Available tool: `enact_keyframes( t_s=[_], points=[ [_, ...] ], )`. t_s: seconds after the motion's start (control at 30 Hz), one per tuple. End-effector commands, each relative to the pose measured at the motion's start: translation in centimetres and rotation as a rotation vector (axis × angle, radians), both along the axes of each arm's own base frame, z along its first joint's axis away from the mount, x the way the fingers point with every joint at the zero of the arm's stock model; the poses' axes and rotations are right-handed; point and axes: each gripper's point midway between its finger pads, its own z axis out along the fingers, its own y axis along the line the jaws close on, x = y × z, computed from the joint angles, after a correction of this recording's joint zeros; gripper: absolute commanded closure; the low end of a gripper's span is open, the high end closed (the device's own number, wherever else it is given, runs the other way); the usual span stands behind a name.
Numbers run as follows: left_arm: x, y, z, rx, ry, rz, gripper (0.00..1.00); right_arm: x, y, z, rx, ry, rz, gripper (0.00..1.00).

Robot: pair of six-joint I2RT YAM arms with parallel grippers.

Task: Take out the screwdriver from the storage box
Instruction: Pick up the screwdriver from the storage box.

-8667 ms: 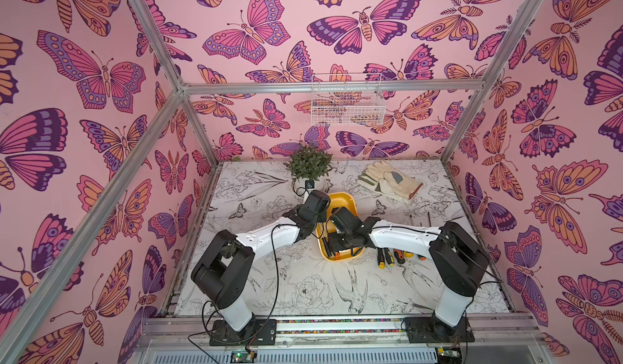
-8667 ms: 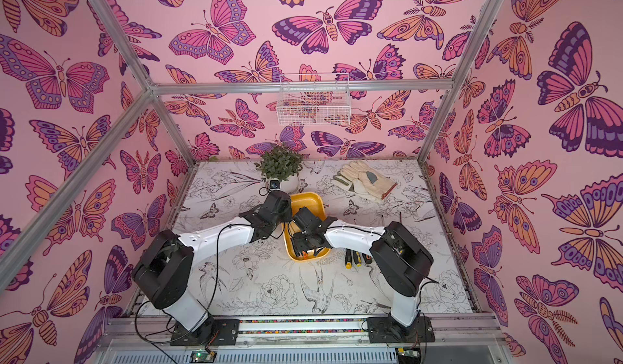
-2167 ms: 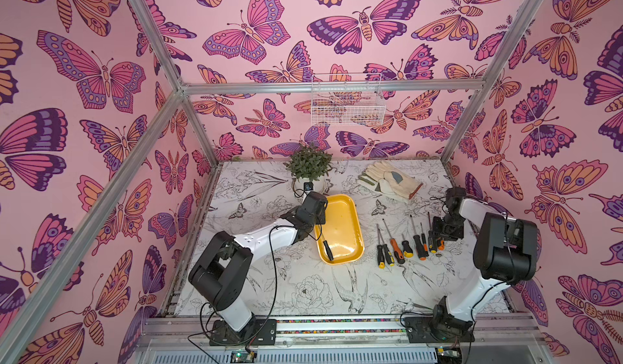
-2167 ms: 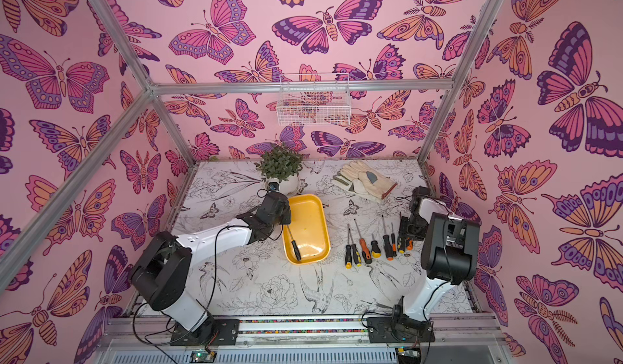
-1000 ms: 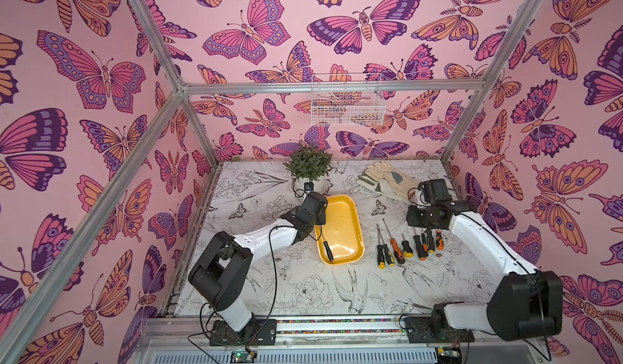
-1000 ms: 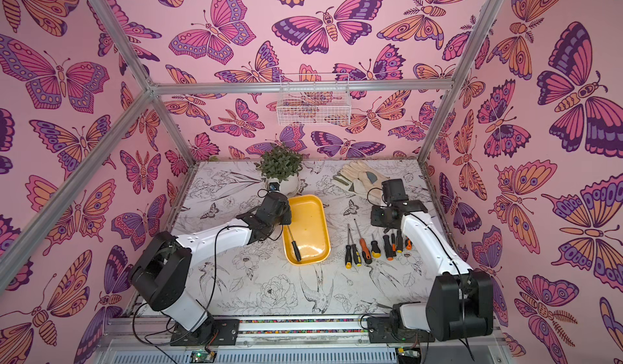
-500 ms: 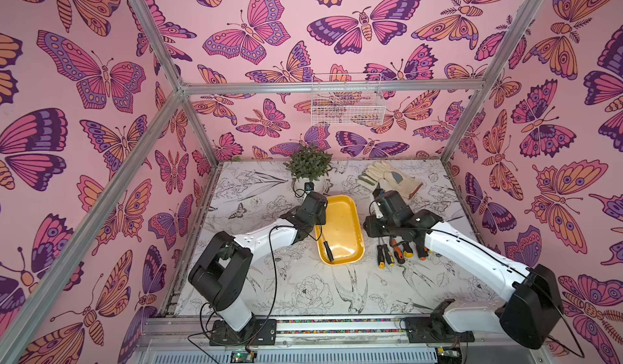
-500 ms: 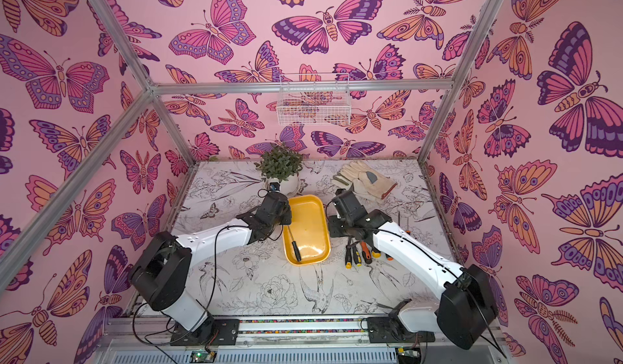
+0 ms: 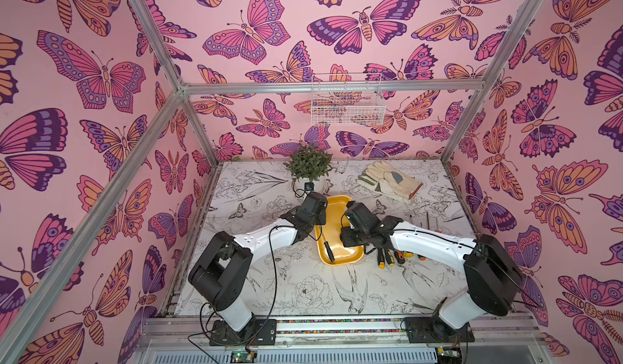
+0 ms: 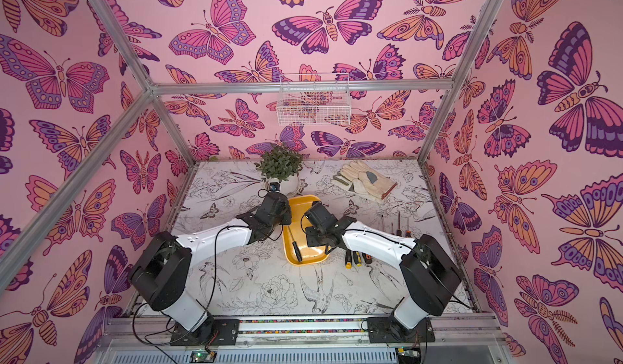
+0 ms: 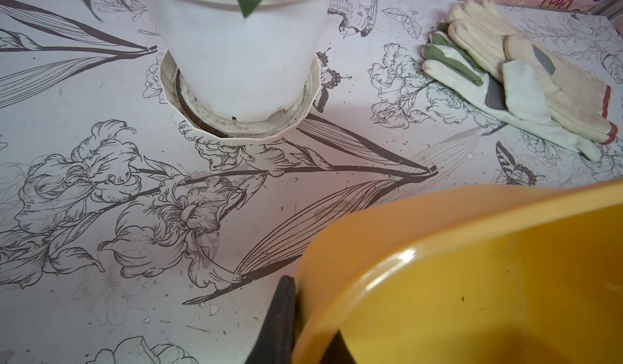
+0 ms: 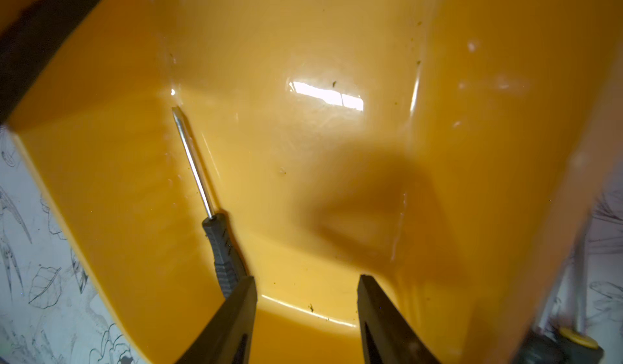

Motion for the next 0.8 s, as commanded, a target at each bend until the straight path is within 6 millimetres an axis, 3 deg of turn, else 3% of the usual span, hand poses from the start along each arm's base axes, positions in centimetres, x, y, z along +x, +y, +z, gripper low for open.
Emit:
enact_keyframes(
  t_s=[0.0,0.27,0.77],
  points=[
    [0.6,-0.2,1.4,-0.031,-0.033,0.0,1.0,0.4,1.3,0.2,0.031,-0.015,-0.006,0.46],
    [0.7,0.0,1.4,-0.036,-0.031,0.007,1.0,-0.2,3.4,-0.4,0.054,-0.005,0.028,0.38],
    [0.7,0.2,1.2,-0.04,-0.026,0.014,1.0,-1.8,6.3,-3.0,0.006,0.039,0.088,0.39]
  ],
)
